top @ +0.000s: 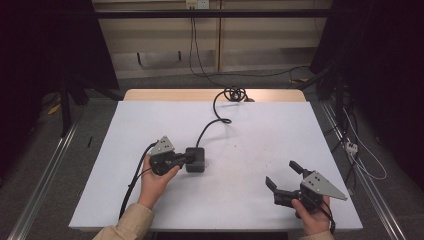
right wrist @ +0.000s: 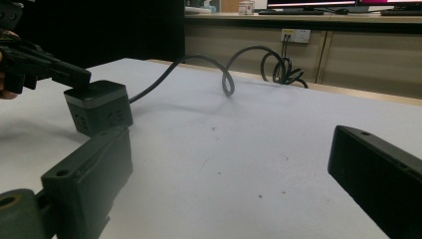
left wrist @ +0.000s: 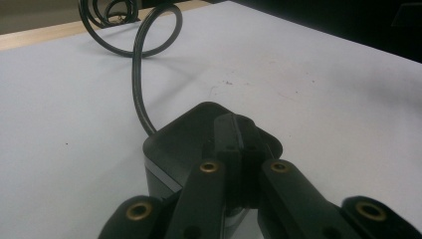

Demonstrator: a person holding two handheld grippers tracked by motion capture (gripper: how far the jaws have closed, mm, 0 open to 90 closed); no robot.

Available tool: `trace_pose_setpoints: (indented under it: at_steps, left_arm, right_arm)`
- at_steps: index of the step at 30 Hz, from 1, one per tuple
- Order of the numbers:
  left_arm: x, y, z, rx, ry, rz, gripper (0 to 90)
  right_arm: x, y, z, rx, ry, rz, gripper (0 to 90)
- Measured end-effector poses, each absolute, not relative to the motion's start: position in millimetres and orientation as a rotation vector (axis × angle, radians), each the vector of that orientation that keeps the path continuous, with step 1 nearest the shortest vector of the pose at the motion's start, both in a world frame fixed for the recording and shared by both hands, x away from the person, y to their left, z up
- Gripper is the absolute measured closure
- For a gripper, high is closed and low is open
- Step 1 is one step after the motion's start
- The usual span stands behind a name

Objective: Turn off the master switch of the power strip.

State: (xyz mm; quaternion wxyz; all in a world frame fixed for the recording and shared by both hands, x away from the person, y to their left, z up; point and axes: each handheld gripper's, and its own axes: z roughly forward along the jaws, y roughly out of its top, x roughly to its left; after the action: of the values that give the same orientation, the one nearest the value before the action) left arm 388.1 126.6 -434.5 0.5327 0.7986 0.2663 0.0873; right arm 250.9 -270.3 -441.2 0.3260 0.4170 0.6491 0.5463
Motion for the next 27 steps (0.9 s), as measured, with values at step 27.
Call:
trace_pose_setpoints:
  at_steps: [27]
  left_arm:
    - [386.5,124.6,-432.4,1.924,0.643,0.226,90.0]
  right_arm:
    - [250.6,-270.0,-441.4,1.089,1.703,1.43,3.1]
